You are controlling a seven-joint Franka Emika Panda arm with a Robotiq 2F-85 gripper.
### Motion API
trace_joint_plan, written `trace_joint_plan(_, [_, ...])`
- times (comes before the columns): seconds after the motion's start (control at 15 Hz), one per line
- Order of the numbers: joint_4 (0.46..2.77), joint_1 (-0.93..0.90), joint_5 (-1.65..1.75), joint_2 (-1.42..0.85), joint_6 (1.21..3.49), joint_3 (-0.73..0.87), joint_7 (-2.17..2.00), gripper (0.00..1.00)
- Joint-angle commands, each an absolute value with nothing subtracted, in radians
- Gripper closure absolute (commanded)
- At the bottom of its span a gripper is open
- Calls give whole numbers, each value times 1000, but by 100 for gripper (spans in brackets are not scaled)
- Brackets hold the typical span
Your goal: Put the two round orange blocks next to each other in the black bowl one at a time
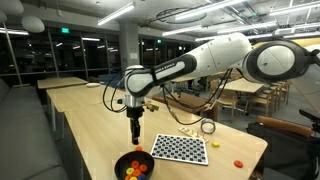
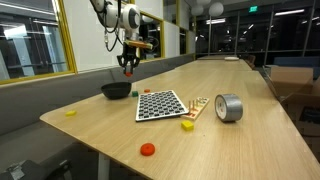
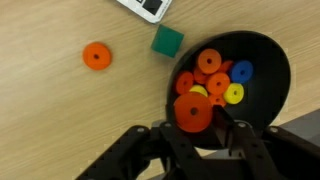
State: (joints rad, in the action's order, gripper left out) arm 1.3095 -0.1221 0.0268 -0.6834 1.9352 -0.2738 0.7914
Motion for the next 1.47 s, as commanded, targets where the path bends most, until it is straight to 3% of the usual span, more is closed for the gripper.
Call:
trace_joint_plan(0.0, [1334,-114,-31,-666,1891,-310,914,75])
trace_joint_plan(0.4, [1336,-116,-70,-666,1822,-310,1021,75])
trace_joint_plan(0.47, [1327,-120,-69,-671,1811,-302,1014,34])
trace_joint_plan(0.53, [1317,-122,-64,-675,1800,-296,1012,33])
trace_joint_plan(0.8, [1279,-122,-39,-692,1779,-253,982,4])
trace_joint_plan(1.07, [1332,-100,23,-645,1839,-156,867,0])
trace_joint_plan(1.4, [1579,-23,75,-492,1925,-63,732,0])
